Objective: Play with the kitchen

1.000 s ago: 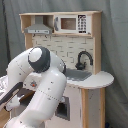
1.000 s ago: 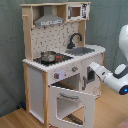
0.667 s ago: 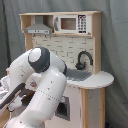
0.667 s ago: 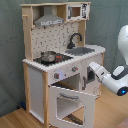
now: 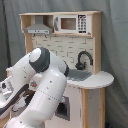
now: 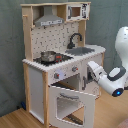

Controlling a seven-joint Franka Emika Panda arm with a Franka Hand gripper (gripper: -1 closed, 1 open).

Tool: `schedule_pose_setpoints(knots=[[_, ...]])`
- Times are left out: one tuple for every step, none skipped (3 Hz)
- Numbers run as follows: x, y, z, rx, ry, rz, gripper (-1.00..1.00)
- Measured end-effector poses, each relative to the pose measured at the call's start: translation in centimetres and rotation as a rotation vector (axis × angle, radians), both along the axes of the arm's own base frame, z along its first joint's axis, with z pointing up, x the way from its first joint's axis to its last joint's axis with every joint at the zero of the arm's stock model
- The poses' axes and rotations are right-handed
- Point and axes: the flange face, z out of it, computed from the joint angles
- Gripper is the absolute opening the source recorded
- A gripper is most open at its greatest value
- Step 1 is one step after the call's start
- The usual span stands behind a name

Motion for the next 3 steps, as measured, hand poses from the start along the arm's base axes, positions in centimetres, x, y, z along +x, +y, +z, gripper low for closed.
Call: schedule_pose_setpoints(knots=[[1.2,-0.4,-0.8,0.071,-0.032,0.008,1.0],[2.2,-0.6,-1.5,0.151,-0.065,0.027,1.0],[2.6,0.8,-0.5,0.18,-0.101,0.104,1.0]])
